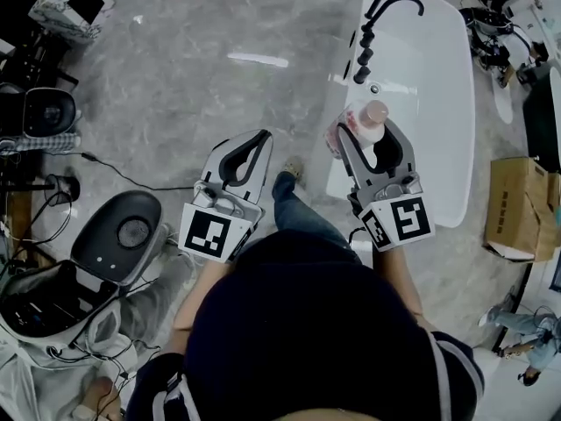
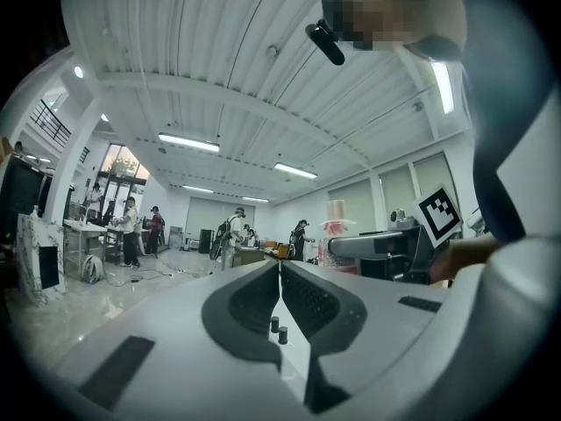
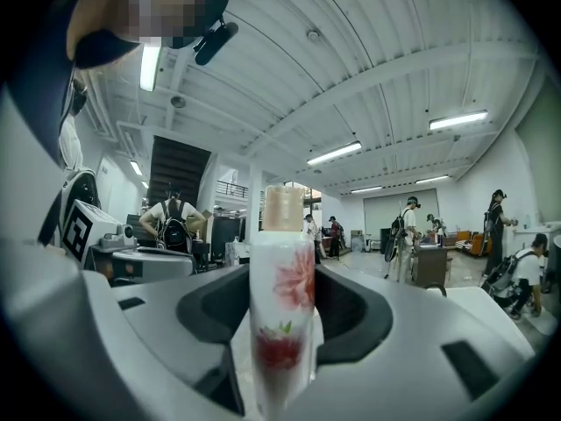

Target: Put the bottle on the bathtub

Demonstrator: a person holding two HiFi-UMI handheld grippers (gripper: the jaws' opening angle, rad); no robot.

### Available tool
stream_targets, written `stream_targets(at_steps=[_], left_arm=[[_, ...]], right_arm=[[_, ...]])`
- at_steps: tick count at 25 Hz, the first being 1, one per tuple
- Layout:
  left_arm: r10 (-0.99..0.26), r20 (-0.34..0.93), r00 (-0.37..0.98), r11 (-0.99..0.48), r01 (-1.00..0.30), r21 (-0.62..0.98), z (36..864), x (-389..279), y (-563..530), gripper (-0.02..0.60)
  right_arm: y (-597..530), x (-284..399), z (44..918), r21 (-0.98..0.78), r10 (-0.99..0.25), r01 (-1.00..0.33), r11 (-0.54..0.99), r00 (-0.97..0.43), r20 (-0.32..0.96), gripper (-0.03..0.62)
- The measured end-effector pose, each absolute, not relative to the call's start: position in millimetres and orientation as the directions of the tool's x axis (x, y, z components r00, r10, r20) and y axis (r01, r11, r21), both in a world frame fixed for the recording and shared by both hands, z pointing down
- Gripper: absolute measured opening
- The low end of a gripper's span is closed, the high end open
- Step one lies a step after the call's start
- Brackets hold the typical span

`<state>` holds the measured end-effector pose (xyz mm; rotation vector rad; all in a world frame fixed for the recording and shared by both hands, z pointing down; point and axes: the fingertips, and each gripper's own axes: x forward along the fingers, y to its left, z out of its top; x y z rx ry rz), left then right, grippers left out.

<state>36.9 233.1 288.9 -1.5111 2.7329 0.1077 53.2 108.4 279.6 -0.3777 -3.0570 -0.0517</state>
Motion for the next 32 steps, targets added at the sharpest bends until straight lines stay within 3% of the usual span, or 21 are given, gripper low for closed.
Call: stream_targets(at_steps=[12, 18, 22, 26, 32], left_arm=[[-0.919, -0.031, -0.392, 0.391, -0.920, 0.030, 281.5, -107.0, 115.4, 0.031], [-0.967, -0.015, -0.254, 0.253, -0.967, 0.035, 288.8, -135.4, 52.8, 0.031], [-0.993, -0.003, -0.117, 0.116, -0.992, 0.040, 293.0, -144.9, 1.3, 0.031], [-0.998, 0.023, 0.050, -0.049, -0.997, 0.052, 301.0, -156.3, -54.0, 0.031], [-0.941, 0.062, 0.333, -0.333, -0.943, 0.025, 306.2, -180.2, -129.9, 0.031]], right_arm=[[-6.1, -64.3, 280.1, 0.050, 0.072, 0.074, 0.996, -0.996, 0.051, 0.233], [-56.1, -68.4, 294.9, 0.026, -0.070, -0.069, 0.997, -0.995, 0.073, 0.233], [-92.8, -57.3, 306.6, 0.016, -0.205, -0.205, 0.979, -0.974, 0.098, 0.233], [-125.8, -49.0, 330.2, -0.008, -0.367, -0.376, 0.926, -0.908, 0.204, 0.233], [-163.2, -73.7, 354.6, 0.019, -0.522, -0.534, 0.845, -0.818, 0.241, 0.233]])
